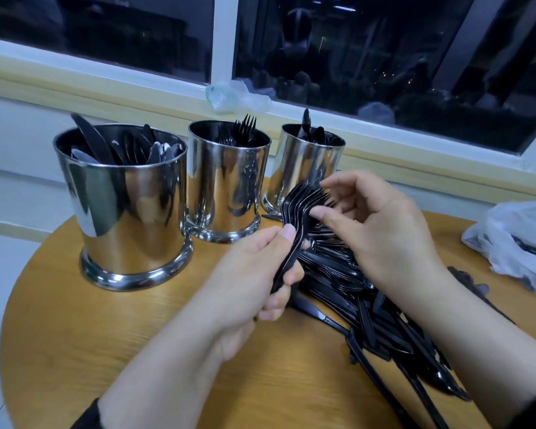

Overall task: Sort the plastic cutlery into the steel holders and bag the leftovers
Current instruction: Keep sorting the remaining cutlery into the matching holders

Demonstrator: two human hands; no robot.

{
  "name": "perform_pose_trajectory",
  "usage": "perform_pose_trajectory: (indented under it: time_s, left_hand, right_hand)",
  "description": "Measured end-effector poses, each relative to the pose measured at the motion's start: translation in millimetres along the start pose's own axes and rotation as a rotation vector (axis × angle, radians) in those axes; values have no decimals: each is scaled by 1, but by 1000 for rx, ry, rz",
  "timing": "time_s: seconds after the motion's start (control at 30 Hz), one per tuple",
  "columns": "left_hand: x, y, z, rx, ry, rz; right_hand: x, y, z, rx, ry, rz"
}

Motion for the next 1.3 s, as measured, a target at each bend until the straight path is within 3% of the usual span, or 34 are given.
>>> perform_pose_trajectory:
  time_s: [0.13, 0.27, 0.33, 0.47, 0.6, 0.8, 0.97, 1.1, 1.3]
  left_hand:
    - [1, 1, -1, -106, 14, -20]
    - [0, 2, -2, -172, -37, -47]
    - [0, 3, -3, -190, -57, -52]
    - [-1, 8, -3, -66, -73, 27]
    - [3, 7, -8, 86, 38, 130]
    - [6, 11, -22, 30, 87, 142]
    - [5, 15, -29, -38, 12, 68]
    - [5, 16, -33, -61, -7, 58]
    - [10, 19, -42, -121, 165, 159]
  right_hand:
    - [5, -3, 4, 30, -2, 59]
    - [10, -3, 6, 306, -370, 277]
    - [11, -6, 7, 365, -450, 291]
    - [19, -12, 2, 355, -349, 325]
    - [28, -14, -1, 322, -224, 332]
    - [33, -25, 11, 608, -388, 384]
    - [34, -28, 25, 393, -412, 345]
    - [37, -39, 30, 474, -438, 355]
    - [54, -57, 31, 463, -365, 297]
Point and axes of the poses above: each hand's wrist, its own x-axis towards the middle knuckle, its own z-axis out of the palm, y = z × x, the point moved 2 cm from there along x, towards the middle knuckle, and after that the axes turned 15 degrees about z, right-handed, at the moved point
